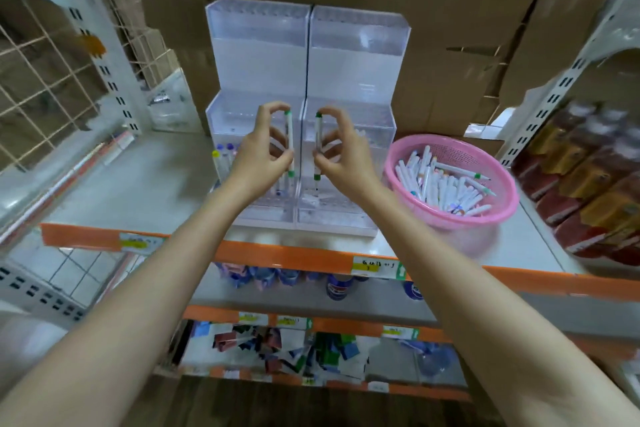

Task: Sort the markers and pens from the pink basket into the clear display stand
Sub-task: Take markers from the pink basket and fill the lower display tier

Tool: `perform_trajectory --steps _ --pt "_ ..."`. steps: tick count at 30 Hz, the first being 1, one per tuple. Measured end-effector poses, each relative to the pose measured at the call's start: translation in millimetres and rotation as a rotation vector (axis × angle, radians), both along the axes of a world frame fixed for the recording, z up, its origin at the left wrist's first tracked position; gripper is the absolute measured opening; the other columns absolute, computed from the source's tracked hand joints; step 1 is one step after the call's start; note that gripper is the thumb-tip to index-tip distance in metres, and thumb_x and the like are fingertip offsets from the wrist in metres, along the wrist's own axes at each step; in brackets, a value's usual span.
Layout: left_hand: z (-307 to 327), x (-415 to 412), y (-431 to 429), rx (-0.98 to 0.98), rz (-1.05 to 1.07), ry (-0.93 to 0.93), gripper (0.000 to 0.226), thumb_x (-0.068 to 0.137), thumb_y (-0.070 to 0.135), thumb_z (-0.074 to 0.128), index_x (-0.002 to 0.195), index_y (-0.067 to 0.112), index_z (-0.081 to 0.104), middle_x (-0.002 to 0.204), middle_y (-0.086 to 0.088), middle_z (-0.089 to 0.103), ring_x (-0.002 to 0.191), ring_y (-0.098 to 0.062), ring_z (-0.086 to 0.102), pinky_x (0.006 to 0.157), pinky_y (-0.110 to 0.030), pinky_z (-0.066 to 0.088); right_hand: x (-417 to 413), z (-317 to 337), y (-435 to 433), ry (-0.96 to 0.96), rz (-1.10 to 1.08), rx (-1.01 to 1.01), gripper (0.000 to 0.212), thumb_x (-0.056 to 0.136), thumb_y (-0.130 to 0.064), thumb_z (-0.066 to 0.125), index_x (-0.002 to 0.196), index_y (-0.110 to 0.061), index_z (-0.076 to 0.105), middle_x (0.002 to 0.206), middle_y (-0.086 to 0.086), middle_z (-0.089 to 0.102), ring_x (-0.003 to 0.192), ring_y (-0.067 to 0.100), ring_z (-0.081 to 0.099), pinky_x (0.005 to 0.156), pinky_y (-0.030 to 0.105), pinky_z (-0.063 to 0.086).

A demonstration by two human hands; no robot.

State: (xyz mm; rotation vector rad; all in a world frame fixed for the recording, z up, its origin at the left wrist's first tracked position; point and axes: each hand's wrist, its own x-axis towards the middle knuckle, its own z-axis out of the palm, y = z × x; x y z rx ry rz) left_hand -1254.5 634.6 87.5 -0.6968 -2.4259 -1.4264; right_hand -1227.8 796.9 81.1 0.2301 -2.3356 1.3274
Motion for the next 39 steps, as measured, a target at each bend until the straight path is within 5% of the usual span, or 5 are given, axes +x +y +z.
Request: perform_trajectory --steps 8,26,32,39 --pt "2.0 -25.1 -44.1 0.023 -0.012 0.114 0.049 0.085 0.003 0.062 0.126 0.015 0.036 0.082 -0.005 0.056 0.068 -0.021 0.064 0.066 -0.041 0.057 -19.2 -1.0 -53.8 0.046 -0.047 0.043 0.056 0.082 0.004 0.064 0.129 -0.017 0.045 0.078 0.009 0.061 0.068 0.019 0.063 0.061 0.024 0.051" --pt "-7.4 -52.7 -64.8 -0.034 -0.182 0.106 0.050 0.082 0.003 0.069 0.122 0.015 0.042 0.082 -0.003 0.063 0.074 -0.012 0.066 0.068 -0.015 0.052 -37.5 -17.7 -85.5 0.104 -0.199 0.053 0.046 0.081 -0.005 0.069 0.121 -0.016 0.049 0.070 -0.012 0.050 0.059 0.006 0.057 0.056 0.021 0.047" --pt "-16.8 -52.6 -65.5 -0.091 -0.181 0.157 0.051 0.081 0.003 0.070 0.123 0.013 0.043 0.081 -0.004 0.065 0.074 -0.013 0.065 0.072 -0.021 0.054 -36.2 -21.0 -83.7 0.100 -0.210 0.077 0.038 0.085 -0.008 0.068 0.118 -0.012 0.050 0.068 -0.016 0.051 0.059 -0.002 0.054 0.057 0.012 0.042" --pt "-21.8 -52.5 -66.1 -0.141 -0.208 0.254 0.046 0.077 -0.001 0.069 0.117 0.007 0.049 0.082 -0.005 0.065 0.076 -0.016 0.065 0.074 -0.026 0.054 -36.5 -20.9 -85.0 0.098 -0.205 0.085 0.036 0.086 -0.007 0.066 0.117 -0.013 0.050 0.072 -0.019 0.050 0.061 -0.003 0.054 0.057 0.024 0.048"
